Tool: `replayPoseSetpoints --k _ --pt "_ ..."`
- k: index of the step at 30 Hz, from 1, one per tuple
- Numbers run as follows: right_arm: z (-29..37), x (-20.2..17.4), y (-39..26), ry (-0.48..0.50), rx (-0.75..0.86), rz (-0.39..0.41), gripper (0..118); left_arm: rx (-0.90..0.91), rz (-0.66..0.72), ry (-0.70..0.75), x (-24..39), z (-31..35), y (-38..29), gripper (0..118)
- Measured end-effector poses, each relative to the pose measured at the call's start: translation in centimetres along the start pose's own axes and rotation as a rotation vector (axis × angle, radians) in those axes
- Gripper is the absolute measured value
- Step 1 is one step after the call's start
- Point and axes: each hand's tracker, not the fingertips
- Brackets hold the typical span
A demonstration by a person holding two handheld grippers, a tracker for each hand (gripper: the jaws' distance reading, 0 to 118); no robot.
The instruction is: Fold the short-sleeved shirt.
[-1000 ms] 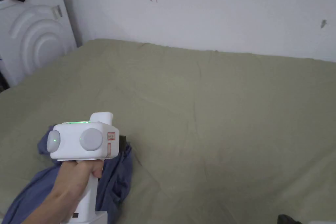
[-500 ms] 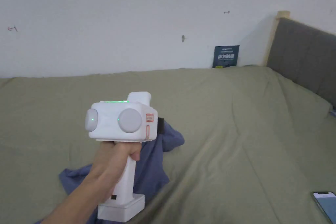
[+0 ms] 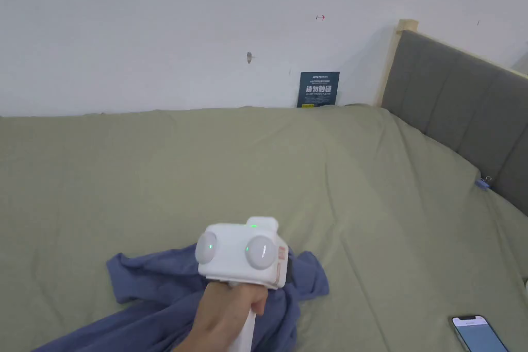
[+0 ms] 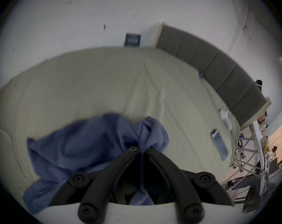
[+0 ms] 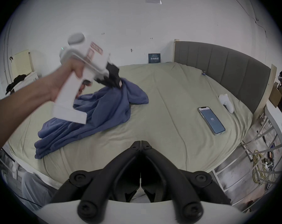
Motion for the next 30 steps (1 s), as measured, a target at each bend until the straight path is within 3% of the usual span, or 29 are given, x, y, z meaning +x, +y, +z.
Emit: replayPoseSetpoints --k 2,3,4,5,10,16,21,22,23,25,30 --pt "-0.3 0.0 0.0 -0.005 -0.012 0.003 0 -0.01 0.008 -0.001 -0.7 -1.3 -0.7 7" --pt "-0.4 0.1 0.0 -0.004 -0.017 0.001 0 0.0 0.003 0.0 -0.5 -1.3 -1.0 29" --pt "-0.5 0.1 0.1 -0.002 -0.018 -0.003 0 0.013 0.005 -0.001 -0.6 -1.2 -1.2 89" --pt "-0.5 0.1 0.1 -0.002 -0.018 -0.006 0 0.015 0.008 -0.009 -0.8 -1.1 -1.3 118" --pt "-0.3 -0.2 0.5 -0.001 -0.012 -0.001 0 0.041 -0.023 0.008 -1.7 0.8 2.0 114" --pt "1.9 -0.9 2.6 0.023 0.078 0.044 0 0.268 -0.001 0.074 -4.7 15.8 -6.1 111" --pt "4.0 -1.9 4.3 0.059 0.157 0.086 0 0.448 0.108 0.204 -9.7 28.2 -15.2 107" --pt "4.3 -2.1 4.4 0.067 0.163 0.096 0 0.468 0.129 0.206 -10.9 30.2 -17.1 96" --pt "4.5 -2.3 4.4 0.07 0.169 0.101 0 0.469 0.132 0.214 -11.8 31.9 -18.9 76" --pt "5.0 -2.7 4.2 0.079 0.177 0.118 0 0.514 0.192 0.314 -13.4 34.6 -22.4 0" --pt "6.0 -3.4 3.7 0.081 0.199 0.108 0 0.558 0.251 0.424 -15.7 38.9 -28.5 0"
